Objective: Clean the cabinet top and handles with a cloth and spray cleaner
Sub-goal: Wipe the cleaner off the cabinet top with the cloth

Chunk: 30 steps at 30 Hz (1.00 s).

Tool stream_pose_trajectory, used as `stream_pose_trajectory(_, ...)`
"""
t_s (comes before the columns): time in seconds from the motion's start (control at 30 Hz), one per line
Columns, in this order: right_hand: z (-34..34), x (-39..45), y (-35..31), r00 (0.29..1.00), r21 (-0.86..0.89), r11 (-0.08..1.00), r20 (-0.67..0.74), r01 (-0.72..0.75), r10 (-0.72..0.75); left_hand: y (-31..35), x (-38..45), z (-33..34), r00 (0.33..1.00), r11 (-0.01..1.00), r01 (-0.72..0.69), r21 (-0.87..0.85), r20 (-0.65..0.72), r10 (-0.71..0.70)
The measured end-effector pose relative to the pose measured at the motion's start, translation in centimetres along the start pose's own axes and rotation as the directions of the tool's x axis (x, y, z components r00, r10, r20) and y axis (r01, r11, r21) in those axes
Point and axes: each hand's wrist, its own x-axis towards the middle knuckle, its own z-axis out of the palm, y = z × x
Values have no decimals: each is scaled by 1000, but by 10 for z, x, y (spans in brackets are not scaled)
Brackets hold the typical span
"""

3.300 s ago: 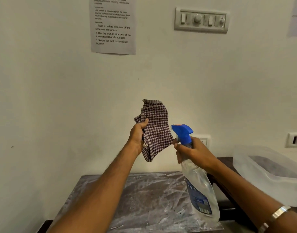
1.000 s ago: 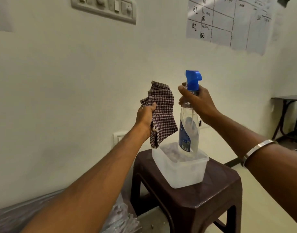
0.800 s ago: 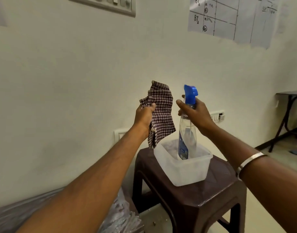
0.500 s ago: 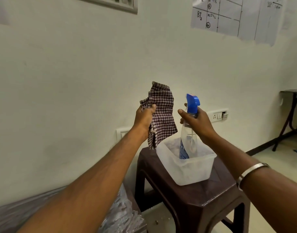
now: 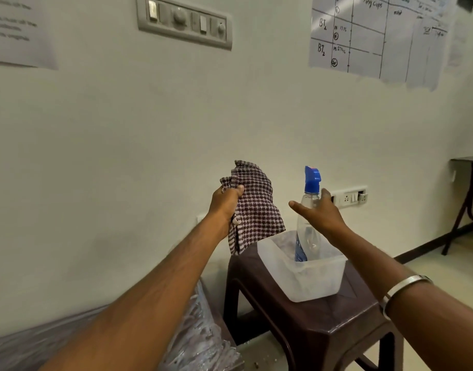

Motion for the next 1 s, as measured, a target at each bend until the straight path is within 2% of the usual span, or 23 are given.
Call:
stream_pose_trajectory(0.07,2,-8,-7,991,-36,998,-129,-47,42,4,-4,-6,1000,1000,-7,14,-3,7)
stream_pose_trajectory(0.13,4,-20,-17,944,-62,997,-330,-39,17,8,-10,-13,1000,1000,-17,19,-7,17)
stream_pose_trajectory(0.2,7,-35,-24,862,-119,990,-493,70,-120,11,-16,-21,999,999,-33,28,-11,33)
stream_pose_trajectory(0.27,14,-53,-34,783,-184,947,-531,265,-323,15,-24,-30,999,999,-44,29,-15,45)
stream_pose_trajectory(0.3,19,-61,-39,777,-172,916,-486,363,-400,16,-29,-35,999,999,-45,26,-17,45)
stream_pose_trajectory(0.37,33,-76,-52,846,-33,884,-278,465,-455,18,-36,-47,999,999,-41,15,-19,42)
stream_pose_trajectory(0.43,49,-89,-66,912,100,909,41,404,-409,20,-44,-62,999,999,-39,-4,-22,39)
stream_pose_trajectory(0.5,64,-101,-78,893,199,936,297,289,-339,21,-48,-80,999,999,-35,-21,-39,34)
stream_pose_trajectory(0.53,71,-107,-84,869,261,936,373,237,-324,21,-50,-91,998,999,-28,-32,-51,27)
stream_pose_trajectory(0.63,98,-121,-95,822,444,887,454,125,-343,19,-53,-129,997,999,2,-33,-71,-4)
stream_pose_trajectory(0.7,118,-126,-98,809,461,882,480,97,-340,15,-56,-157,996,999,31,25,-85,-28)
stream_pose_trajectory(0.77,142,-131,-99,783,414,907,538,75,-310,7,-58,-188,997,992,53,115,-64,-45)
stream_pose_trajectory(0.87,168,-134,-97,782,295,948,561,118,-272,-8,-59,-226,992,961,80,264,75,-103)
stream_pose_trajectory(1.0,205,-136,-95,786,158,962,556,222,-272,-26,-62,-273,974,840,-11,543,195,-113)
